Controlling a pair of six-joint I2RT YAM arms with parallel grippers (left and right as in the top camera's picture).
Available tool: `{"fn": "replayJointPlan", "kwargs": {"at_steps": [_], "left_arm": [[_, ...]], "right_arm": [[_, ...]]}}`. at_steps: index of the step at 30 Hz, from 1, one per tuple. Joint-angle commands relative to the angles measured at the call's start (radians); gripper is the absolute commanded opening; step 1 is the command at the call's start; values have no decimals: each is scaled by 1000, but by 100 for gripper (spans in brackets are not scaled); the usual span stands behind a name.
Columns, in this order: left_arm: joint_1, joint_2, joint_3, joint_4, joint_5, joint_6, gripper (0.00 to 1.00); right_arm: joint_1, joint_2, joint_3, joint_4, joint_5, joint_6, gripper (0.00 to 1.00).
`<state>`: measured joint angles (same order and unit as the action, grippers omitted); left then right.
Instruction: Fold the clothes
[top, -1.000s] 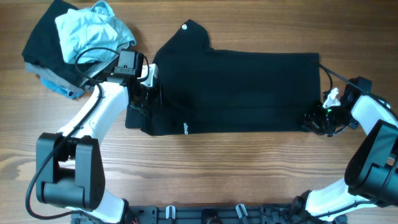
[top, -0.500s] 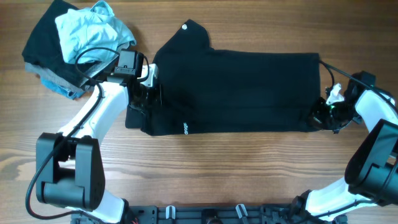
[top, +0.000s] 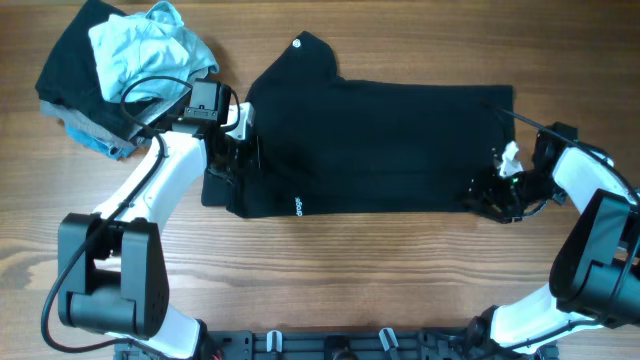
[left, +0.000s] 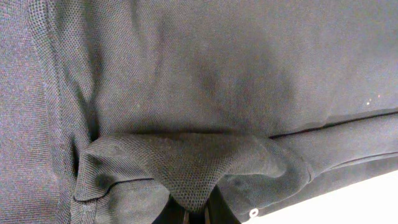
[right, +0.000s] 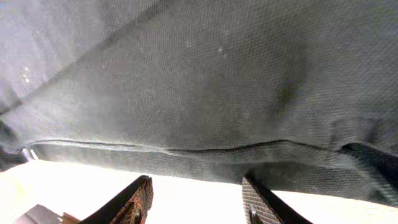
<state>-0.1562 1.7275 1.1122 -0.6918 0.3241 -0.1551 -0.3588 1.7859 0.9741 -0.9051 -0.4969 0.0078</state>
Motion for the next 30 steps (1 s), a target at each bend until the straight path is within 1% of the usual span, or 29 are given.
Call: {"fn": "replayJointPlan", "kwargs": {"at_steps": [1,2,3,4,9,10,11,16,18,20,23,30], "left_arm": [[2,-22,12,0,16,-10,4],[2,-22,12,0,16,-10,4],[2,-22,12,0,16,-10,4],[2,-22,12,0,16,-10,4],[2,-22,12,-3,16,-10,4],[2,-22,12,-3,16,-10,4],[2,-22,12,-4,16,-10,4],[2,-22,12,-4,16,-10,4],[2,-25,12,-6,17,-10,4],[2,-44,14,-7,25,-10,4],[2,-71,16,18,24,-10,4],[2,-71,16,141,23,-10,4]], "right_arm": [[2,-3,-14,5,-27,-19,51],[2,-3,-19,51,29,47,50],[2,-3,-19,89,44,84,48],[2,-3,-19,117,44,124,42],[2,-3,-19,135,33,133,28],[2,-3,-19,139,33,132,21],[2,-3,-19,148,32,133,5],[2,-4,-11,157,25,120,4],[2,-4,30,145,-25,73,4],[2,-4,55,143,-75,74,4],[2,-4,55,158,-81,73,4],[2,-4,55,303,-82,82,4]]}}
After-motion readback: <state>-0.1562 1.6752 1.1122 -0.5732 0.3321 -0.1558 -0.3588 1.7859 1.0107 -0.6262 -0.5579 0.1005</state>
